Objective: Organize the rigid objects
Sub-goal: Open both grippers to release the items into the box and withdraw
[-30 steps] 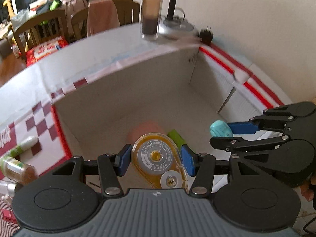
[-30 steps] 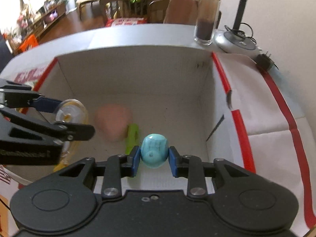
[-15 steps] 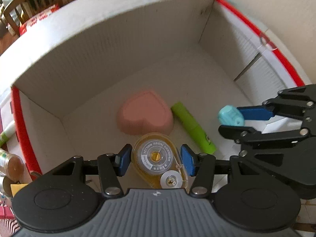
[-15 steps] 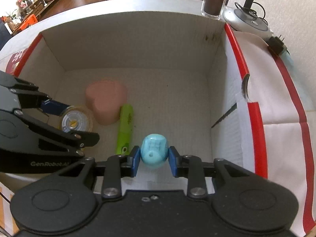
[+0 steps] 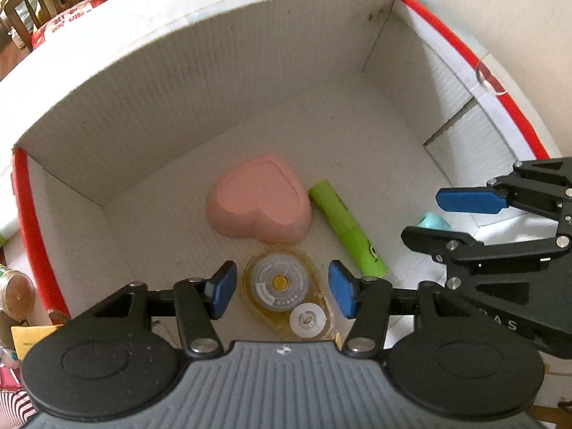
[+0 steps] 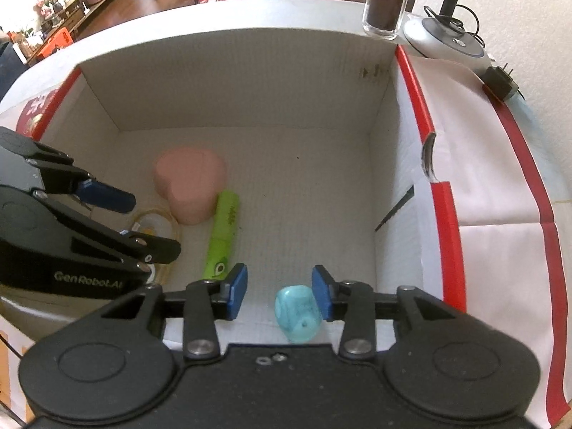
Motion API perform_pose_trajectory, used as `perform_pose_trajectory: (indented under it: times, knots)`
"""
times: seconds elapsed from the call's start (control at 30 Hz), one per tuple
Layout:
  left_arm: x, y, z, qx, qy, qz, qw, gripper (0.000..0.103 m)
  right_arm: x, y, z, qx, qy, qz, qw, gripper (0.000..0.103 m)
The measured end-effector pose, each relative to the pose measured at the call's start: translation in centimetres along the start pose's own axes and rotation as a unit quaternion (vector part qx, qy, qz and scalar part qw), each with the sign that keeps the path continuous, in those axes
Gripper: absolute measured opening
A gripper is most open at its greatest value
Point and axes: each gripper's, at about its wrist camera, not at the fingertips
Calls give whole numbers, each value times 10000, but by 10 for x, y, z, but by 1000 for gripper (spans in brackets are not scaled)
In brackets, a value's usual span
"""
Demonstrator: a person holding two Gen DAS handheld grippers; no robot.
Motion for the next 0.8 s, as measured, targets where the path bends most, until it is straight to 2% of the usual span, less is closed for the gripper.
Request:
perform_pose_trajectory:
  times: [0.4, 0.6, 0.8]
  knots:
    - [17, 5, -51, 220, -802, -116, 9965, 62, 8, 6, -36, -139, -468, 187, 9986, 47]
    - [30, -6, -88, 234, -1244, 31, 9920, 62, 17, 18, -59, -203, -715, 258, 9969, 49]
    - [53, 0, -114, 231, -1652, 117, 9859, 62, 27, 41, -85, -223, -1055, 315, 9937, 57]
Point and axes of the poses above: each gripper's, at about its wrist camera, not at the fingertips, and z roughly the way its jaws point, y to its left, x to its underside, and after that the axes turned 9 degrees about z, right-handed
